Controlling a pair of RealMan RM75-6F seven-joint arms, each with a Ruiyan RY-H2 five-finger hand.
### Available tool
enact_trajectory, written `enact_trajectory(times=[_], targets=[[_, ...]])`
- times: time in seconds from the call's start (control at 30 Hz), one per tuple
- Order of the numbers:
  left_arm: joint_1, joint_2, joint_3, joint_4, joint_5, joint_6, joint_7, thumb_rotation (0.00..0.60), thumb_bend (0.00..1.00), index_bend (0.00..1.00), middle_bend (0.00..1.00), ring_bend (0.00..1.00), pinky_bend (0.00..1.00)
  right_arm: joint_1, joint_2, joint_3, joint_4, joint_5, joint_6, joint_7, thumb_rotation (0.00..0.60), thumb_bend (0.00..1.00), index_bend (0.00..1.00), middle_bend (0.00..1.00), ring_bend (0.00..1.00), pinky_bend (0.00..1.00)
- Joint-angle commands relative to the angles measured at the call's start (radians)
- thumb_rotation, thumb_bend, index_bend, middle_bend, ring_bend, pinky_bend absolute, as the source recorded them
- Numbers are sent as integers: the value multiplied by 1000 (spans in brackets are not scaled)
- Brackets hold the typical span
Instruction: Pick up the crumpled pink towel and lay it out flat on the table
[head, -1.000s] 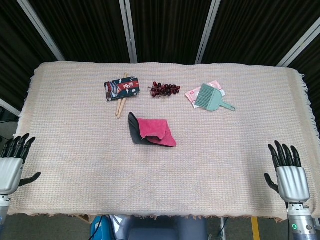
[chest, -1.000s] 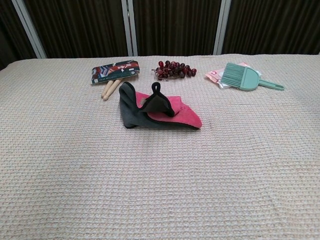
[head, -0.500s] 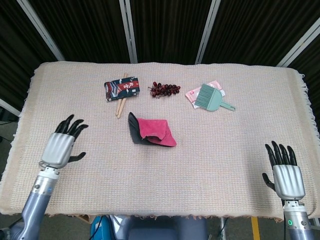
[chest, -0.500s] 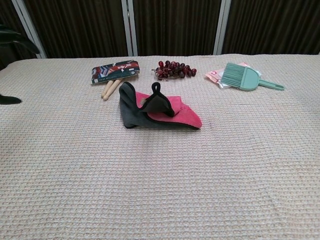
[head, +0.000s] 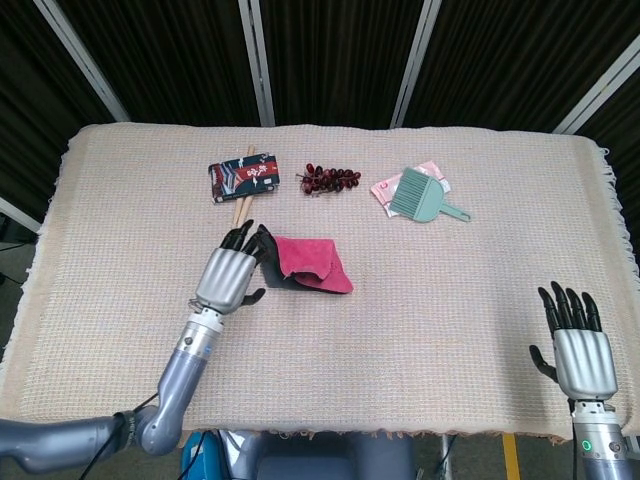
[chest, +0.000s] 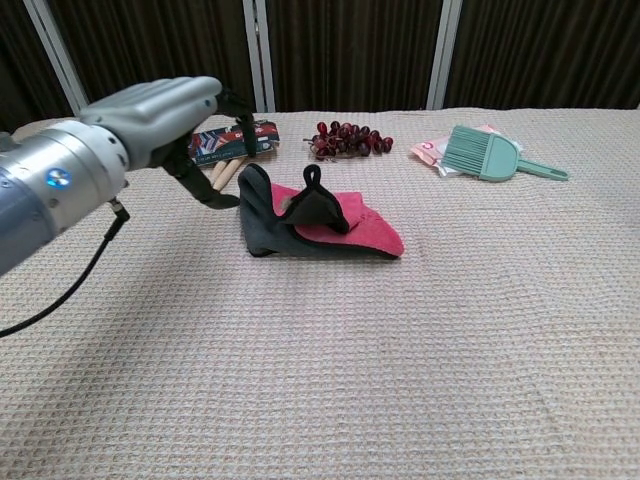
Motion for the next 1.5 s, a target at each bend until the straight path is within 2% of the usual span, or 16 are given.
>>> enact_trajectory(times=[0.03, 0.2, 0.53, 1.07, 1.3, 1.5], targets=[[-69, -110, -24, 108, -23, 14, 14, 600, 250, 415, 177, 29, 148, 0, 1, 1, 1, 1, 0, 4, 600, 288, 0, 0, 0, 0], [-124, -209, -33, 216, -21, 39, 18, 600, 251, 422, 184, 29, 148, -2, 9, 5, -4, 7, 3, 31, 600, 288, 0, 0, 0, 0], [-193, -308, -55, 345, -36, 34, -1, 600, 274, 456, 200, 29, 148, -2, 16, 7, -5, 4, 3, 61, 600, 288, 0, 0, 0, 0], [-197, -326, -42, 410, -35, 47, -45, 600, 306, 511, 214, 30, 149, 1, 10, 8, -7, 13, -4, 67, 600, 289, 0, 0, 0, 0], [-195, -328, -26, 426, -22, 49, -66, 600, 440, 593, 239, 40, 148, 6, 8, 9, -12, 13, -9, 62, 600, 288, 0, 0, 0, 0], [-196, -319, -28, 424, -7, 51, -88, 600, 467, 603, 238, 40, 149, 6, 7, 8, -11, 20, -15, 64, 600, 288, 0, 0, 0, 0]])
